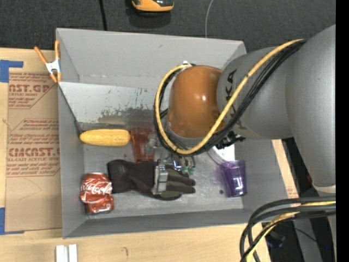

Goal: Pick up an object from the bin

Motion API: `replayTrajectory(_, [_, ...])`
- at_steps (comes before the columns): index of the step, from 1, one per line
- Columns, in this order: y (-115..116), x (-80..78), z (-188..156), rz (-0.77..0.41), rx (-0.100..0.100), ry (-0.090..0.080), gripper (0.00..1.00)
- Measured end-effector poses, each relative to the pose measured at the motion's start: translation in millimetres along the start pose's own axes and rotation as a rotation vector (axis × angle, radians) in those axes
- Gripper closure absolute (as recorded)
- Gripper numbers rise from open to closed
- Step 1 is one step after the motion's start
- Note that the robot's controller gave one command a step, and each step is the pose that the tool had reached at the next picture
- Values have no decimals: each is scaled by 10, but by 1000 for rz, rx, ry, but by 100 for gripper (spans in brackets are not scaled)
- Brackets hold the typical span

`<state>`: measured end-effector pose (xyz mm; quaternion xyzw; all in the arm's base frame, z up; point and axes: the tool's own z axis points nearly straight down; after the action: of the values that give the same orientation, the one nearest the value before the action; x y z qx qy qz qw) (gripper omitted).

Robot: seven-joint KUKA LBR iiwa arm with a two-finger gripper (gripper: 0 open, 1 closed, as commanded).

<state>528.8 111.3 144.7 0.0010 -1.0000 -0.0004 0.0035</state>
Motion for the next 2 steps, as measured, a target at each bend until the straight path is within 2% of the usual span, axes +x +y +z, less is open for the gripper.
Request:
replayTrajectory(1, [-4,-20,-45,1,-1,-8,0])
replayTrajectory(2, [-29,-216,531,67,-12,-32,100])
